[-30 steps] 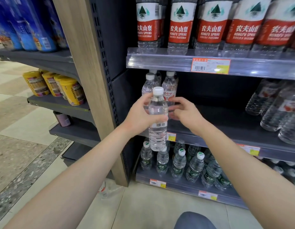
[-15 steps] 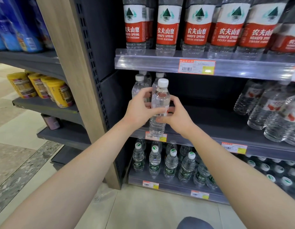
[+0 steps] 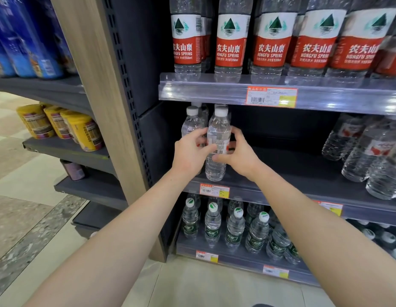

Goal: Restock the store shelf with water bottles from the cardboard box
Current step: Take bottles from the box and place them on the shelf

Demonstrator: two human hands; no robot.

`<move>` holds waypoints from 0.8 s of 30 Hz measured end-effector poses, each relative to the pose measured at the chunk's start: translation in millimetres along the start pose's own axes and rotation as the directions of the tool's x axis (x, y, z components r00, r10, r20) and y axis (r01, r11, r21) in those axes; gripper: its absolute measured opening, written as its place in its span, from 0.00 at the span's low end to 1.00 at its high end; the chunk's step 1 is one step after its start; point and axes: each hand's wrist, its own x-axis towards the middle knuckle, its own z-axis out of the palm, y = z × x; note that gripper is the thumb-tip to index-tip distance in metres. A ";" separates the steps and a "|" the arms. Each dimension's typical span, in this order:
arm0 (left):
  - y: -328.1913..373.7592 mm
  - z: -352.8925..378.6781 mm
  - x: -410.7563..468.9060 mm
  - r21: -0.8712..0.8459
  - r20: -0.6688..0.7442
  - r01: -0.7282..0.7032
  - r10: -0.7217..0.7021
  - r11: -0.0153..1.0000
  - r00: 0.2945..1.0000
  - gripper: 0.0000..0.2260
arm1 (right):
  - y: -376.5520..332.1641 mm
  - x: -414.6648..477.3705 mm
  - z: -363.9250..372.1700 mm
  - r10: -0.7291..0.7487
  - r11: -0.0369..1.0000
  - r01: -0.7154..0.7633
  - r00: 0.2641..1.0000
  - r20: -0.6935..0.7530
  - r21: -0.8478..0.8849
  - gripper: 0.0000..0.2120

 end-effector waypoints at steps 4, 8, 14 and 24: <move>-1.8 7.3 5.6 0.009 -0.012 -0.001 0.002 1.000 1.000 0.20 | 2.1 7.6 -2.7 0.007 1.000 -0.007 1.000 -0.007 0.001 0.46; -7.1 11.2 7.9 0.096 -0.036 0.003 0.001 0.995 0.999 0.16 | 9.7 11.2 -2.3 0.014 0.999 -0.015 1.000 -0.019 -0.031 0.47; -11.7 20.2 9.9 0.140 -0.082 0.025 -0.013 0.990 0.997 0.17 | 23.2 12.2 -1.3 0.043 0.998 -0.046 0.997 -0.069 -0.040 0.47; -13.8 23.9 8.5 0.158 -0.120 0.005 0.014 0.987 0.993 0.14 | 23.6 11.3 0.0 0.049 0.996 -0.055 0.994 -0.098 -0.063 0.48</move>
